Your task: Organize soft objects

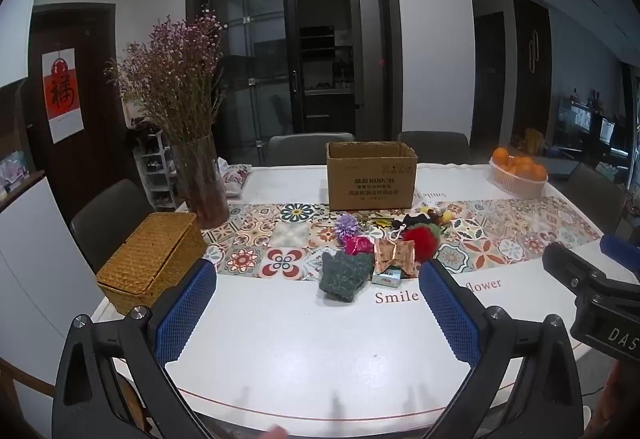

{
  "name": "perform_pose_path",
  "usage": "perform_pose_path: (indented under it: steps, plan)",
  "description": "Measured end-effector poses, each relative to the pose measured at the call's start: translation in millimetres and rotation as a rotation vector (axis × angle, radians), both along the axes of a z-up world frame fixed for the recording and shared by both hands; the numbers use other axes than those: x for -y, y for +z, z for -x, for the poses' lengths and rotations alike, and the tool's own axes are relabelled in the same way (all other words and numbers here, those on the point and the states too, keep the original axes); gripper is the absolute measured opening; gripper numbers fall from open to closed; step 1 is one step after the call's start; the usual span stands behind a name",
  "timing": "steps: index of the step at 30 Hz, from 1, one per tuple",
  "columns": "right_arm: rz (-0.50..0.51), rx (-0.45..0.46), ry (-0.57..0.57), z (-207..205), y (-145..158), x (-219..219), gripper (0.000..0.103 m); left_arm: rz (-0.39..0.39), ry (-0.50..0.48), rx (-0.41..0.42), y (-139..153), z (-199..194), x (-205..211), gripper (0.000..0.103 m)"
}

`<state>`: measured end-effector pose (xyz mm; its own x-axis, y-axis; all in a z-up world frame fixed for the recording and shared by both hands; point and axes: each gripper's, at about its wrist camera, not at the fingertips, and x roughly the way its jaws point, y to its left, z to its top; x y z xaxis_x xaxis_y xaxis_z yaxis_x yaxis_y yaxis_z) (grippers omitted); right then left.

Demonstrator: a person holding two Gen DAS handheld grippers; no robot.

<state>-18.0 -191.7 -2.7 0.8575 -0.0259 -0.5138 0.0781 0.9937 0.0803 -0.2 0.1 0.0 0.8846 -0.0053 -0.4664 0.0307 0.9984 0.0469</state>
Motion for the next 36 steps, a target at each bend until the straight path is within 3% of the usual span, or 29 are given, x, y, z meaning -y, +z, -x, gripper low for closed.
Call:
perform_pose_path:
  steps: [36]
  plan:
    - [-0.006, 0.005, -0.011, 4, 2, 2, 0.103, -0.008, -0.005, 0.006, 7, -1, 2, 0.103]
